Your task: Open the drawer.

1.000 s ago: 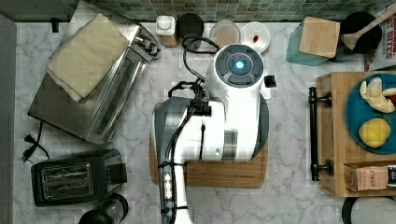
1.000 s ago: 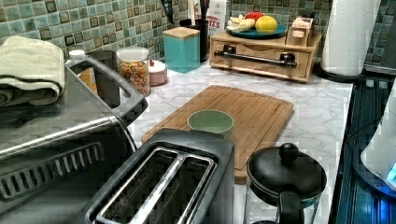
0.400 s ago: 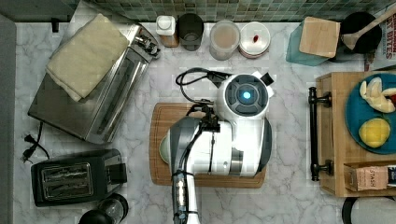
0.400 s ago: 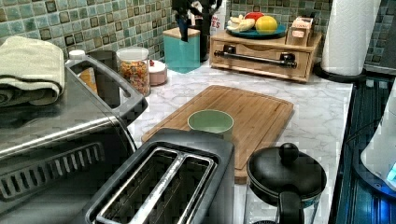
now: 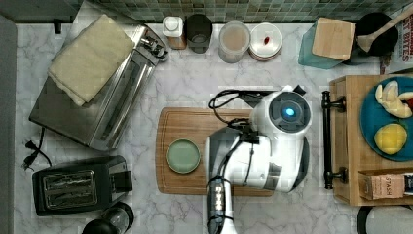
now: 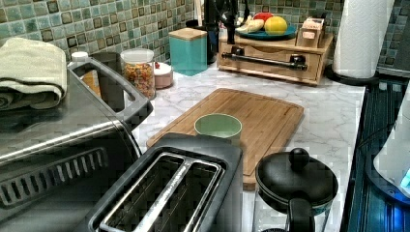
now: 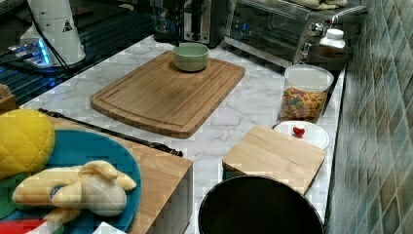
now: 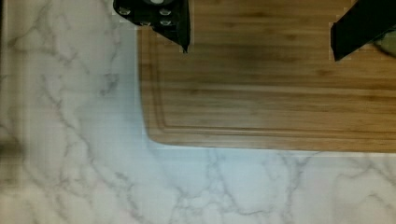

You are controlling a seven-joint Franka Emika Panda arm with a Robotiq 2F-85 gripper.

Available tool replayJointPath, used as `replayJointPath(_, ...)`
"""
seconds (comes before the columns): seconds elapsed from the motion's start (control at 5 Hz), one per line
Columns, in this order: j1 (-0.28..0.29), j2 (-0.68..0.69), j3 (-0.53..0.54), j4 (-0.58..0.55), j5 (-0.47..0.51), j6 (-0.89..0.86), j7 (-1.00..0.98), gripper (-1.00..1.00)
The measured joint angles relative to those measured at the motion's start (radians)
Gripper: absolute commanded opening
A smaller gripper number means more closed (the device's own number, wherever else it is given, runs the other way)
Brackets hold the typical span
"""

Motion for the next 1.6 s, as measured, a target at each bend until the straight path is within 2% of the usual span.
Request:
replayJointPath(0.2,-0.062,0.007,-0.015,-0.016,0.000,0.090,-0.109,1.00)
replayJointPath(0.8,-0.177,0.084,-0.113,-0.008,0.000,0.266,-0.323,1.00)
replayJointPath(1.2,-0.231,0.186,-0.143,-0.008,0.000,0.284,-0.358,1.00)
replayJointPath(1.4,-0.241,0.215,-0.143,-0.010,0.000,0.288,-0.359,1.00)
replayJointPath(1.6,-0.237,0.235,-0.142,-0.012,-0.040,0.384,-0.359,1.00)
